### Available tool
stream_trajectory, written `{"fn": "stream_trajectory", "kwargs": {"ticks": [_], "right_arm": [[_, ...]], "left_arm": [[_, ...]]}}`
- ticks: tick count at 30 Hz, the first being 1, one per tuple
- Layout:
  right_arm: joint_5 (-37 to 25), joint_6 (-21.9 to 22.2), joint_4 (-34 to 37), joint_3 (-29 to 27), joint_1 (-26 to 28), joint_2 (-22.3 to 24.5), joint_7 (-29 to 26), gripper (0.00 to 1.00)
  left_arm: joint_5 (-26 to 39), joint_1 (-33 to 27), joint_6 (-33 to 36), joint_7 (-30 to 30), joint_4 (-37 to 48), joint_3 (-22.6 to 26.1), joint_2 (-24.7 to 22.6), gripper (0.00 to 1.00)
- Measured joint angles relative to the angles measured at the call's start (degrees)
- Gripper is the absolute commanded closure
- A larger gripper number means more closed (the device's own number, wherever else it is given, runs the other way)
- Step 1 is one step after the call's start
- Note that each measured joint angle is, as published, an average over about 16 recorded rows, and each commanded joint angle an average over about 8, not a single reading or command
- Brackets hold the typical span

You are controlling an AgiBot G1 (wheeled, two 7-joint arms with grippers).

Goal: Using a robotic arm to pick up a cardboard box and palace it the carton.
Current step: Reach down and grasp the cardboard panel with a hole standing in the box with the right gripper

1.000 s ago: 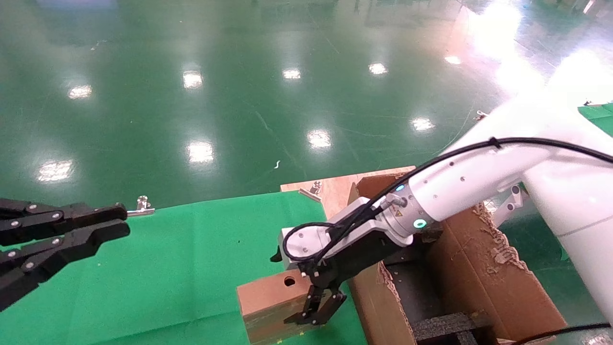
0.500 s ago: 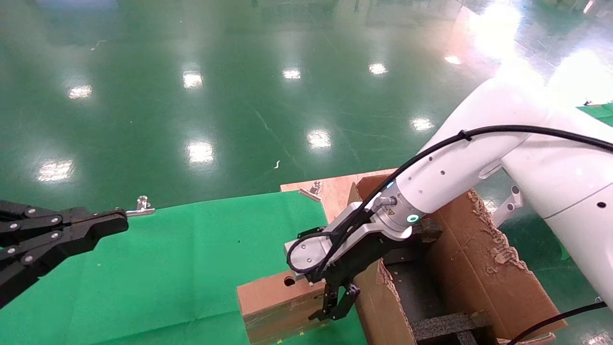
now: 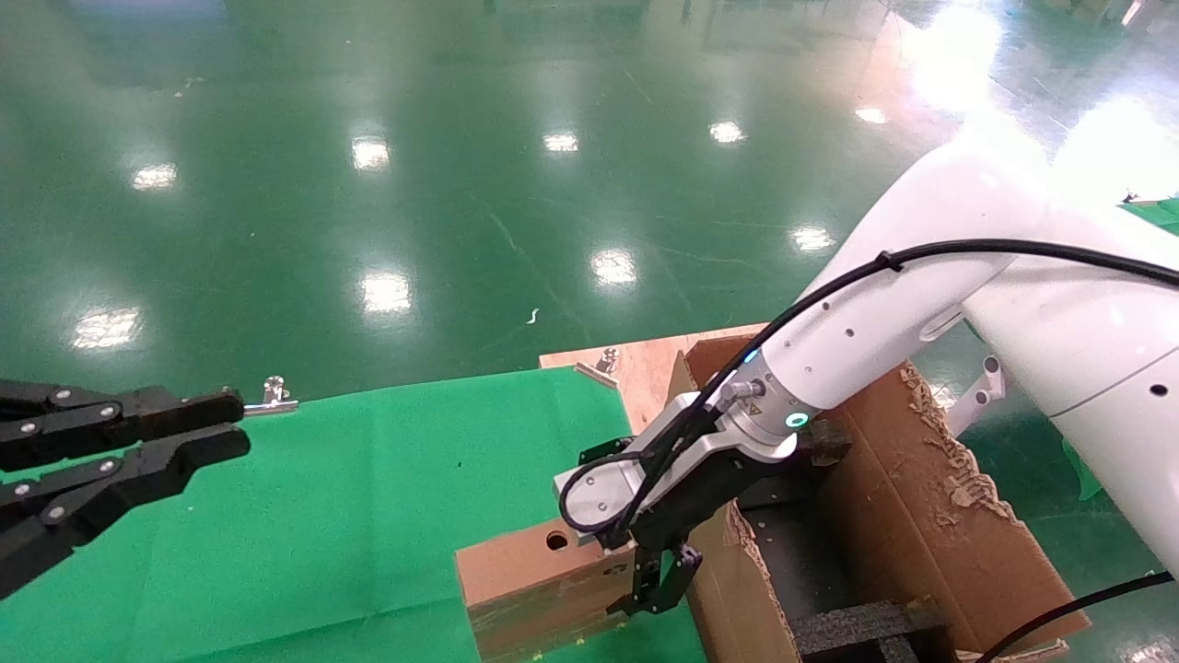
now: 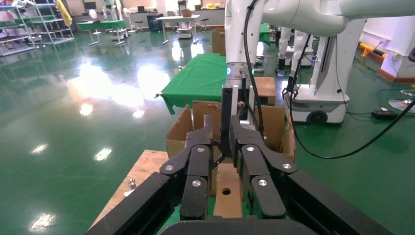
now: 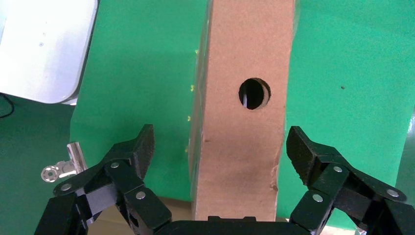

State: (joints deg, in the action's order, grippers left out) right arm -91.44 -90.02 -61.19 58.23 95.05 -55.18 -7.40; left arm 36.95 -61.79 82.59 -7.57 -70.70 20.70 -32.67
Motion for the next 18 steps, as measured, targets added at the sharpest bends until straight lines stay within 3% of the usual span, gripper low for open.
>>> {"fn": "stream_trajectory", "kwargs": {"ticks": [18], "right_arm": [[0.29, 0.03, -0.01, -0.62, -0.39, 0.08, -0.03, 1.00]], "left_arm": [[-0.01, 0.00, 0.00, 0.00, 0.00, 0.00, 0.00, 0.00]]}}
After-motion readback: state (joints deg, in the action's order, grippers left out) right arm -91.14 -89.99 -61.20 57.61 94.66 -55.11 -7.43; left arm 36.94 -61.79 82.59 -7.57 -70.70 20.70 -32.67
